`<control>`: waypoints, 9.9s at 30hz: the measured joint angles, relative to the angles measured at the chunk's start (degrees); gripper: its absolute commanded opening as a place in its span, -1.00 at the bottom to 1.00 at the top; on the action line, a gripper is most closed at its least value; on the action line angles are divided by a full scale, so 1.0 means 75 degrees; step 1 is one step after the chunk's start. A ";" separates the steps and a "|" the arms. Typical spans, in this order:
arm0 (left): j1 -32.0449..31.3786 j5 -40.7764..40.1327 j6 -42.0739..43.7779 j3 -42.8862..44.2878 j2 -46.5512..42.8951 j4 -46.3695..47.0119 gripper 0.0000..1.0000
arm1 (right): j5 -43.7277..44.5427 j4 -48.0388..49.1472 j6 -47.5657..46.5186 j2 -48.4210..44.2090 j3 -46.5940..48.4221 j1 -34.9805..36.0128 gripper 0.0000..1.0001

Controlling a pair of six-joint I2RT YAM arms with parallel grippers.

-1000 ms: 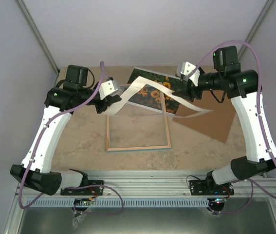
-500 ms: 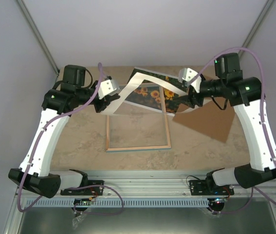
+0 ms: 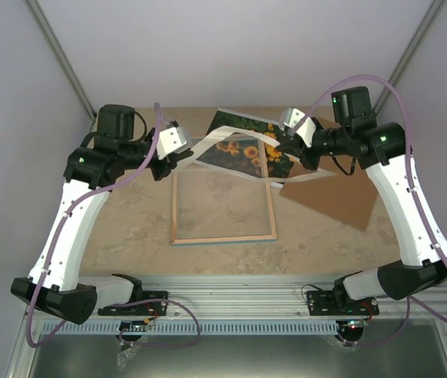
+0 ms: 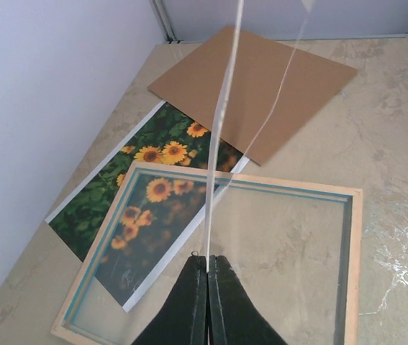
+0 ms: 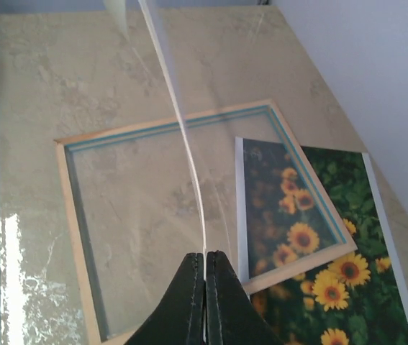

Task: Put the photo into the frame

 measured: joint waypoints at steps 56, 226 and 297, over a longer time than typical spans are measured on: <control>0.2617 -0.4022 -0.7746 -0.0764 -0.0210 0.3893 0.99 | -0.4124 1.0142 1.0503 0.3139 -0.5455 -0.1142 -0.99; -0.3267 -0.3267 -0.2623 0.1851 0.8367 0.3544 0.30 | -0.2189 0.6015 0.5251 0.5018 -0.3812 -0.3034 0.65; -0.3072 -0.4144 -0.2515 -0.1848 0.1830 0.5461 0.99 | -0.4689 1.1462 1.3668 0.0184 -0.5668 -0.3092 -0.99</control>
